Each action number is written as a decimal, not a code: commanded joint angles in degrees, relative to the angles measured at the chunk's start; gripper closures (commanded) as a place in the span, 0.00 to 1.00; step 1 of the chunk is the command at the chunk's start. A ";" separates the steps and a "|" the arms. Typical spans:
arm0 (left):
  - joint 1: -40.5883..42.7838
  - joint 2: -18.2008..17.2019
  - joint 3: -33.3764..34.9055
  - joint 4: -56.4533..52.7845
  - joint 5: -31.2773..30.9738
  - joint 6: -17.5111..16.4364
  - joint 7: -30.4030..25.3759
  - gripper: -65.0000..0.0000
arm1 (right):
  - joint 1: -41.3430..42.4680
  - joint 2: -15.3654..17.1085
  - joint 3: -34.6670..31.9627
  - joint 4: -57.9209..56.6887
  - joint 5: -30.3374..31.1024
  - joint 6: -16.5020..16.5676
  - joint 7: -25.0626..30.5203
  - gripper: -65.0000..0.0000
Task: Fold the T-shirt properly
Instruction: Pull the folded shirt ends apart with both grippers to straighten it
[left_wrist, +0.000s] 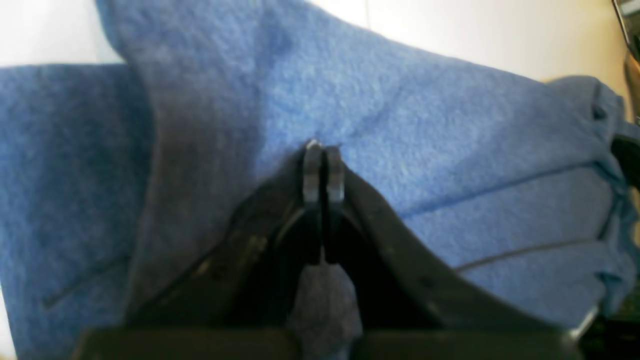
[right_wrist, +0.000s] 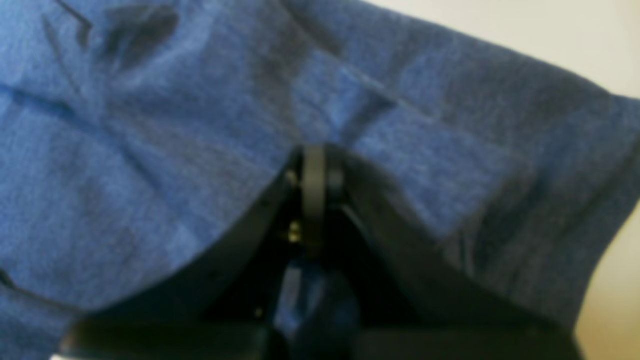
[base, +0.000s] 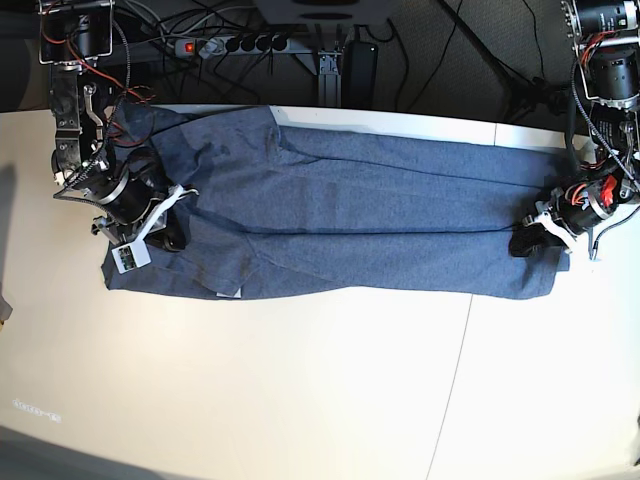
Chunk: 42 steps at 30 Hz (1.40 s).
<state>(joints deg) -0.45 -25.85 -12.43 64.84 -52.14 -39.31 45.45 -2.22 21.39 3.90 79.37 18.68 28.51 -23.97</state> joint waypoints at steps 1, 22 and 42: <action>0.68 -0.55 -0.31 0.46 3.37 -0.69 -1.14 1.00 | 0.48 0.50 0.33 -0.26 -0.02 4.31 -0.24 1.00; -1.44 2.05 -0.35 0.39 9.31 -0.69 -3.65 1.00 | 5.05 0.52 0.33 -9.86 -2.21 4.33 2.71 1.00; -1.25 -10.05 -0.42 16.44 -5.25 -0.69 9.73 0.49 | 5.05 0.55 0.33 -9.86 -2.23 4.35 0.96 1.00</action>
<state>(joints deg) -0.78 -34.76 -12.40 80.62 -56.27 -39.70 55.86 2.72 21.23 4.12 69.65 18.41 28.58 -19.55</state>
